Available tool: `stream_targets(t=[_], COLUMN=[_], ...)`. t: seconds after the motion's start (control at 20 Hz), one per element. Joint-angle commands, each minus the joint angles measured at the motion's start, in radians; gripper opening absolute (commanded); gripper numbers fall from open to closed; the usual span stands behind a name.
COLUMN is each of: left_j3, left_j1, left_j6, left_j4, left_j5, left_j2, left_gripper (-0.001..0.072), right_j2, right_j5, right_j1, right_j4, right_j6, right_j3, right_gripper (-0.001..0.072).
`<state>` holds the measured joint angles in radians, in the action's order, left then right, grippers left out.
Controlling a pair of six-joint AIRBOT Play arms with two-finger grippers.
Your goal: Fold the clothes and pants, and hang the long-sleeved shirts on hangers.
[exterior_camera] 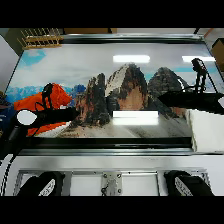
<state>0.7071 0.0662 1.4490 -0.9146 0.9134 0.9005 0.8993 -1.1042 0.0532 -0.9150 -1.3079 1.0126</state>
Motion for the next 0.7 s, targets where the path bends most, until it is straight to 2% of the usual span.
stream_targets(t=[0.0, 0.25, 0.3, 0.35, 0.4, 0.65], left_j3=[-0.001, 0.002, 0.010, 0.031, 0.061, 0.257], left_j1=[0.000, 0.000, -0.005, -0.016, -0.031, -0.079], left_j6=[0.000, -0.001, -0.011, -0.041, -0.060, -0.042], left_j4=[-0.001, 0.000, -0.015, -0.042, -0.098, -0.582], left_j5=[-0.001, -0.004, -0.028, -0.039, -0.056, -0.110], left_j2=[0.001, 0.025, 0.022, 0.022, 0.022, 0.163], left_gripper=[0.0007, 0.0007, 0.0106, 0.0486, 0.0720, 0.0720], right_j2=[0.001, 0.007, 0.007, 0.007, 0.007, 0.007], right_j5=[0.000, -0.001, -0.001, -0.001, -0.001, -0.001], right_j1=[0.000, 0.000, 0.000, 0.001, 0.001, 0.001], right_j4=[0.000, 0.000, 0.000, 0.000, 0.001, 0.000], right_j6=[0.000, 0.000, 0.000, 0.000, 0.000, 0.000], right_j3=[0.000, -0.002, -0.002, -0.002, -0.002, -0.002], right_gripper=[0.0013, 0.0013, 0.0013, 0.0013, 0.0013, 0.0013])
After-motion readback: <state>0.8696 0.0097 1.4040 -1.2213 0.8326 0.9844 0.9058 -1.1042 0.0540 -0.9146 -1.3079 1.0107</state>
